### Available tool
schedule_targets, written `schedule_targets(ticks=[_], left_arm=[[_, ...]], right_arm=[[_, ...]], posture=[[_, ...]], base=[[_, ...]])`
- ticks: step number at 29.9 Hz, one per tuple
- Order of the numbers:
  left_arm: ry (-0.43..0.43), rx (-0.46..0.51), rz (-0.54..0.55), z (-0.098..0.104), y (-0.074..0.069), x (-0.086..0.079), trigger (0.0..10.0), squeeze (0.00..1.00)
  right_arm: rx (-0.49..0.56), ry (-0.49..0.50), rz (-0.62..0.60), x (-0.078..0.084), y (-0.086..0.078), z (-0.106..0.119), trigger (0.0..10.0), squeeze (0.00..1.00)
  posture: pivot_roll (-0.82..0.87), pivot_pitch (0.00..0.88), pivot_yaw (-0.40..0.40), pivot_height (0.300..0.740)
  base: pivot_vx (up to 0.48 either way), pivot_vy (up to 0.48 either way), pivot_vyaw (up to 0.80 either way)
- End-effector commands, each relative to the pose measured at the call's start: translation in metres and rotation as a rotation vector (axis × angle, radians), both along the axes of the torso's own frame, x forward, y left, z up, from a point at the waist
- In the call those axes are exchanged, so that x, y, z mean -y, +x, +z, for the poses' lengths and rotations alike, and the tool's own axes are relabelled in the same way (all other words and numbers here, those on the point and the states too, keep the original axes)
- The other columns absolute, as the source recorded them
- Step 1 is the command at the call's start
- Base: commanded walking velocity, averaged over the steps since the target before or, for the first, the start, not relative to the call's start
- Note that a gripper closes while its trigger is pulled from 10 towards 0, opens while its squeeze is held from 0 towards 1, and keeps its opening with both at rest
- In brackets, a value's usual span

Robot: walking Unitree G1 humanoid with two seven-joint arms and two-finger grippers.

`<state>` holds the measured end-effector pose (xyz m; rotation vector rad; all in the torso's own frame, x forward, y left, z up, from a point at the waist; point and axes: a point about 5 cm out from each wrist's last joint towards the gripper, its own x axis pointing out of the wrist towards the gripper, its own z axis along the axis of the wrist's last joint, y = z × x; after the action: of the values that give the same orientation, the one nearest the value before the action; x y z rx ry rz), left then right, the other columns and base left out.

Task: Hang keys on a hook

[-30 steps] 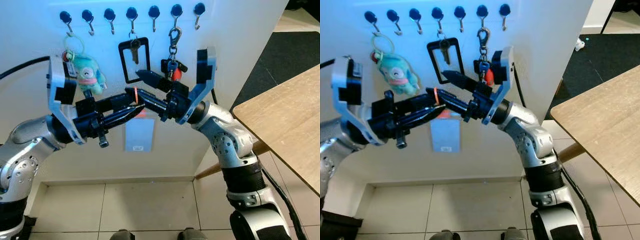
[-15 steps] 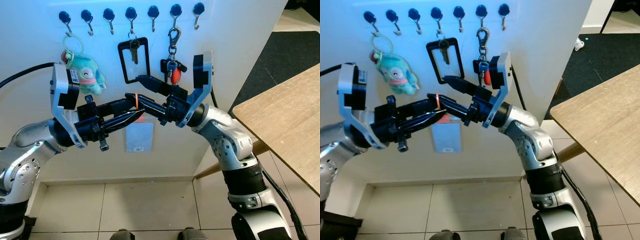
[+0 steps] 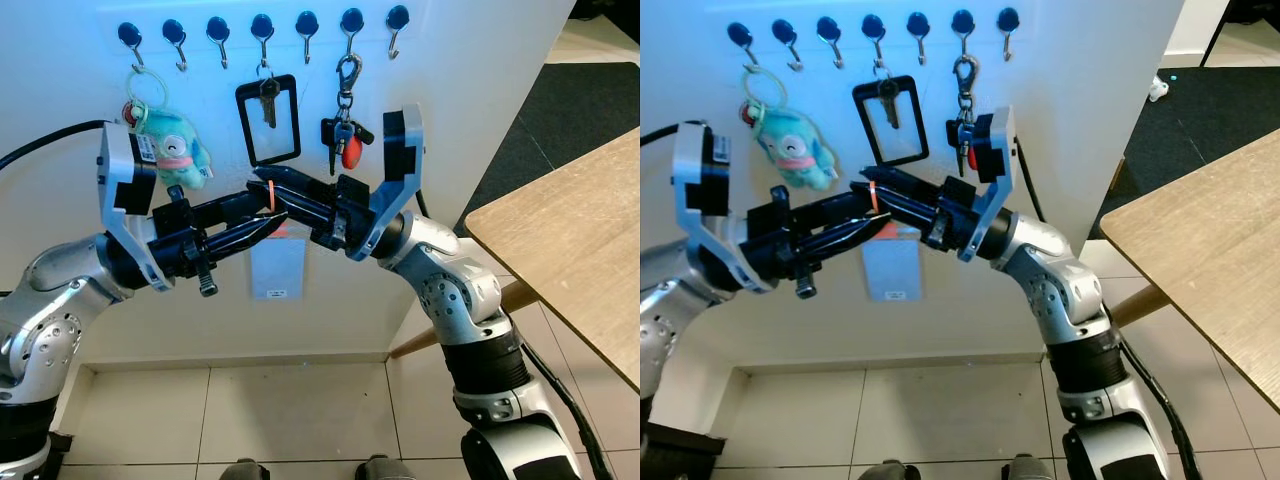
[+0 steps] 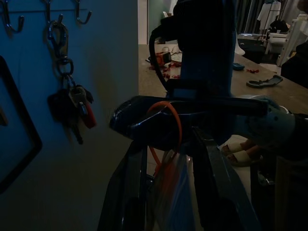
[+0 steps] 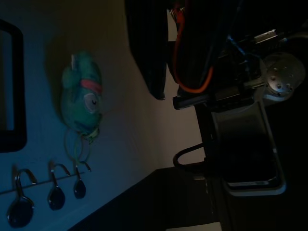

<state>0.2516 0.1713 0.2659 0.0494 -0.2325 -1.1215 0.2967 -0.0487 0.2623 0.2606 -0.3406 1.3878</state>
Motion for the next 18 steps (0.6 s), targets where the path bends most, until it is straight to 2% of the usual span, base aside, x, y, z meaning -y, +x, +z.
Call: schedule_targets(ticks=[1, 4, 5, 6, 9, 13, 14, 15, 18], left_arm=[[0.146, -0.016, 0.214, -0.0064, 0.0100, -0.0309, 10.0, 0.00], [0.144, -0.023, 0.209, -0.0072, 0.0100, -0.0307, 10.0, 0.00], [0.138, -0.032, 0.201, -0.0079, 0.0098, -0.0301, 10.0, 0.25], [0.133, -0.035, 0.189, -0.0082, 0.0091, -0.0291, 10.0, 1.00], [0.119, -0.038, 0.128, -0.0079, 0.0030, -0.0232, 10.0, 1.00], [0.133, -0.040, 0.137, -0.0090, 0.0031, -0.0226, 10.0, 1.00], [0.144, -0.043, 0.135, -0.0107, 0.0028, -0.0228, 10.0, 0.53], [0.153, -0.052, 0.135, -0.0125, 0.0026, -0.0234, 10.0, 0.00], [0.161, -0.063, 0.130, -0.0150, 0.0019, -0.0239, 10.0, 0.00]], right_arm=[[-0.013, -0.013, 0.044, 0.0059, -0.0039, -0.0024, 0.0, 0.00], [-0.014, -0.011, 0.041, 0.0060, -0.0037, -0.0023, 0.0, 0.00], [-0.015, -0.009, 0.040, 0.0061, -0.0035, -0.0022, 0.0, 0.00], [-0.015, -0.009, 0.039, 0.0062, -0.0033, -0.0022, 0.0, 0.00], [-0.016, -0.008, 0.039, 0.0062, -0.0033, -0.0022, 0.0, 0.00], [-0.017, -0.006, 0.038, 0.0061, -0.0032, -0.0023, 0.0, 0.00], [-0.019, -0.005, 0.035, 0.0060, -0.0029, -0.0025, 0.0, 0.00], [-0.020, -0.004, 0.034, 0.0059, -0.0029, -0.0025, 0.0, 0.00], [-0.024, 0.000, 0.033, 0.0058, -0.0029, -0.0024, 0.0, 0.00]], posture=[[-0.04, 0.125, 0.068, 0.740], [-0.04, 0.125, 0.068, 0.740], [-0.04, 0.125, 0.068, 0.740], [-0.04, 0.125, 0.068, 0.740], [-0.04, 0.125, 0.068, 0.740], [-0.04, 0.125, 0.068, 0.740], [-0.04, 0.125, 0.068, 0.740], [-0.04, 0.127, 0.068, 0.740], [-0.04, 0.127, 0.068, 0.740]], base=[[0.000, 0.000, 0.00], [0.000, 0.000, 0.00], [0.000, 0.000, 0.00], [0.000, 0.000, 0.00], [0.000, 0.000, 0.00], [0.000, 0.000, 0.00], [0.000, 0.000, 0.00], [0.000, 0.000, 0.00], [0.000, 0.000, 0.00]])
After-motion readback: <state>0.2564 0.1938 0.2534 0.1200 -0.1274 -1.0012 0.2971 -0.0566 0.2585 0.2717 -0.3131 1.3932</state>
